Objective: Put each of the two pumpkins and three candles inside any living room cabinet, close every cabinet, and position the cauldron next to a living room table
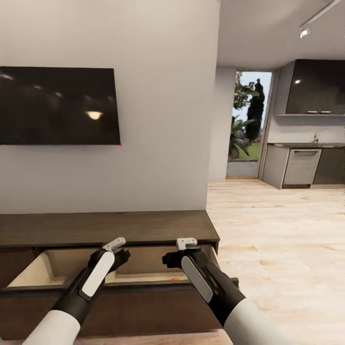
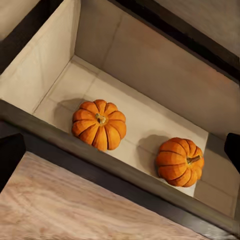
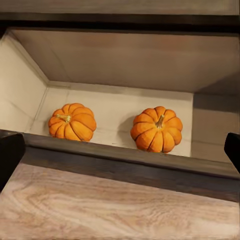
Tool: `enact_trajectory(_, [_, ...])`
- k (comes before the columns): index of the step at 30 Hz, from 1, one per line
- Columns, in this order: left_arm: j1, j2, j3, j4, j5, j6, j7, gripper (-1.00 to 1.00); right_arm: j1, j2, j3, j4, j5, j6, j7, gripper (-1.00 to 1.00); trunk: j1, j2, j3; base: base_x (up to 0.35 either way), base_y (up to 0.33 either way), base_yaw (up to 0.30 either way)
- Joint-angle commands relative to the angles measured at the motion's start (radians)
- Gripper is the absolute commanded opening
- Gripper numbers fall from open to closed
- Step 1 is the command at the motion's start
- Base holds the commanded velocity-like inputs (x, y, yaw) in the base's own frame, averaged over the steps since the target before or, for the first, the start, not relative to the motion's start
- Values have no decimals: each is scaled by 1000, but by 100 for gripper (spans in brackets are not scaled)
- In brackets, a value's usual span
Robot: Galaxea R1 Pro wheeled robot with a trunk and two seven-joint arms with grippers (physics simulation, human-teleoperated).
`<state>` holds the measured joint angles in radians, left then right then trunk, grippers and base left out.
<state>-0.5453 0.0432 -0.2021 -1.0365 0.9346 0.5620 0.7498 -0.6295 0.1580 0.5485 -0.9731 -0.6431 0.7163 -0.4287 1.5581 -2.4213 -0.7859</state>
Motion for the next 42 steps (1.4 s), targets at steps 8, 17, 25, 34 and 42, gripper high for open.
enact_trajectory(8, [8, 3, -6, -1, 3, -1, 6, 100, -1, 0, 1, -1, -9, -11, -16, 100, -1, -1, -1, -340, 0, 128])
enact_trajectory(17, [10, 5, -7, 1, 1, -1, 4, 100, -1, 0, 1, 1, -11, -35, -9, 100, -1, -1, -1, -340, 0, 249])
enact_trajectory(25, [10, 13, -6, 0, -3, -1, 3, 100, 2, 0, 1, 2, -20, -47, -5, 100, -1, -1, 0, -236, 0, 107])
enact_trajectory(34, [10, 15, -5, 0, -3, -1, 3, 100, 2, 0, 1, 4, -26, -69, -4, 100, -1, -1, 7, -84, 68, -228])
enact_trajectory(42, [10, 13, -6, 0, -1, 1, 3, 100, 2, 0, 1, 2, -26, -69, -5, 100, -1, -1, 8, -177, 47, -73])
